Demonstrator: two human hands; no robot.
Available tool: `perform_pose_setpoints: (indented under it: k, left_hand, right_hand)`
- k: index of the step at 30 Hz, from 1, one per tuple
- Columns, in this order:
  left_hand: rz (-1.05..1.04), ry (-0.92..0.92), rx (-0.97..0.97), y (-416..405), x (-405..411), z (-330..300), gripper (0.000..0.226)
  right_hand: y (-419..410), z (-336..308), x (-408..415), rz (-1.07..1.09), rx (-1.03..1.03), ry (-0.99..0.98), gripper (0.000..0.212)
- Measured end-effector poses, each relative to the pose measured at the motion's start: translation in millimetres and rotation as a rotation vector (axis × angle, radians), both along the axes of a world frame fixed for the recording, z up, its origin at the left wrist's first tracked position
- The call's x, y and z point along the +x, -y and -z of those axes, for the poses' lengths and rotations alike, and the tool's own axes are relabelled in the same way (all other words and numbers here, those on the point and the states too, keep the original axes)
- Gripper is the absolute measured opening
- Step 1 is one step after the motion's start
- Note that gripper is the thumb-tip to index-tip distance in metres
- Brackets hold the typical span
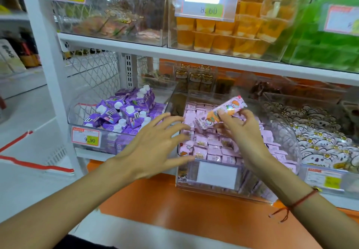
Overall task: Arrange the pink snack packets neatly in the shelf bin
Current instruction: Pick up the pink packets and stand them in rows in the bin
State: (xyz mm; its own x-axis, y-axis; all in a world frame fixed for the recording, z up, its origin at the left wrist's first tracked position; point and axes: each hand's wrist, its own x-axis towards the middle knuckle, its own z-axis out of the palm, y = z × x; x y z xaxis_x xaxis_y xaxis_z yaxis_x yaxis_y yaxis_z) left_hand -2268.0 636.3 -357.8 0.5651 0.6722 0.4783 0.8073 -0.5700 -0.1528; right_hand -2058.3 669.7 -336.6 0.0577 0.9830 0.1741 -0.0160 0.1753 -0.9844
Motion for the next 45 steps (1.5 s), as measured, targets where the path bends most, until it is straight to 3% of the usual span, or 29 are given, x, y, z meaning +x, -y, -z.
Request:
perform_pose_setpoints:
  k: [4, 8, 10, 12, 14, 17, 19, 22, 26, 28, 30, 32, 35, 40, 45]
  left_hand:
    - [0.127, 0.141, 0.089, 5.2, -8.5, 6.3, 0.031]
    - [0.123, 0.195, 0.057, 12.9, -9.7, 11.4, 0.021]
    - [0.114, 0.232, 0.011, 15.2, -11.1, 12.0, 0.023]
    - [0.094, 0.357, -0.075, 18.0, -11.8, 13.2, 0.026]
    - [0.074, 0.526, -0.150, 19.4, -11.6, 14.4, 0.027]
    - [0.036, 0.692, -0.192, 16.6, -9.3, 13.8, 0.024]
    - [-0.004, 0.717, -0.190, 13.7, -7.7, 12.6, 0.023]
    - [-0.037, 0.687, -0.188, 10.7, -4.8, 10.2, 0.023]
    - [-0.038, 0.526, -0.087, 9.2, 4.9, 0.8, 0.019]
    - [0.016, 0.423, -0.040, 10.8, 12.7, -2.9, 0.021]
    - [0.083, 0.318, -0.065, 12.2, 21.0, -4.7, 0.023]
    - [0.096, 0.188, -0.056, 10.0, 27.6, -3.5, 0.023]
    - [0.065, 0.076, -0.006, 4.7, 33.3, -2.9, 0.017]
    - [0.046, 0.174, -0.021, 3.2, 36.5, -7.4, 0.006]
    - [0.035, 0.353, -0.013, 7.0, 39.6, -3.9, 0.013]
  right_hand:
    - [-0.4, 0.2, -17.7, -0.058, 0.027, 0.095, 0.045]
    - [-3.6, 1.4, -26.0, -0.118, 0.119, 0.454, 0.038]
    - [-5.1, 3.2, -23.0, -0.060, 0.338, 0.664, 0.041]
    - [-1.8, 9.7, -23.4, -0.120, 0.454, 0.716, 0.048]
    - [1.9, 16.4, -26.1, -0.166, 0.498, 0.732, 0.056]
    - [1.1, 21.3, -26.0, -0.071, 0.565, 0.890, 0.036]
    - [0.9, 21.0, -23.0, -0.038, 0.590, 1.059, 0.021]
    - [1.4, 20.1, -17.0, -0.168, 0.521, 1.185, 0.032]
    - [4.5, 12.7, -10.5, -0.321, 0.421, 1.216, 0.034]
    - [10.0, 9.9, -2.7, -0.351, 0.396, 1.119, 0.034]
    - [18.1, 8.5, 12.3, -0.258, 0.433, 1.029, 0.032]
    - [24.7, 10.5, 29.8, -0.117, 0.513, 1.096, 0.028]
    - [29.8, 15.9, 41.2, -0.077, 0.501, 1.173, 0.021]
    - [25.5, 15.2, 39.5, -0.104, 0.450, 1.108, 0.016]
    - [27.9, 14.9, 40.5, -0.140, 0.359, 1.054, 0.013]
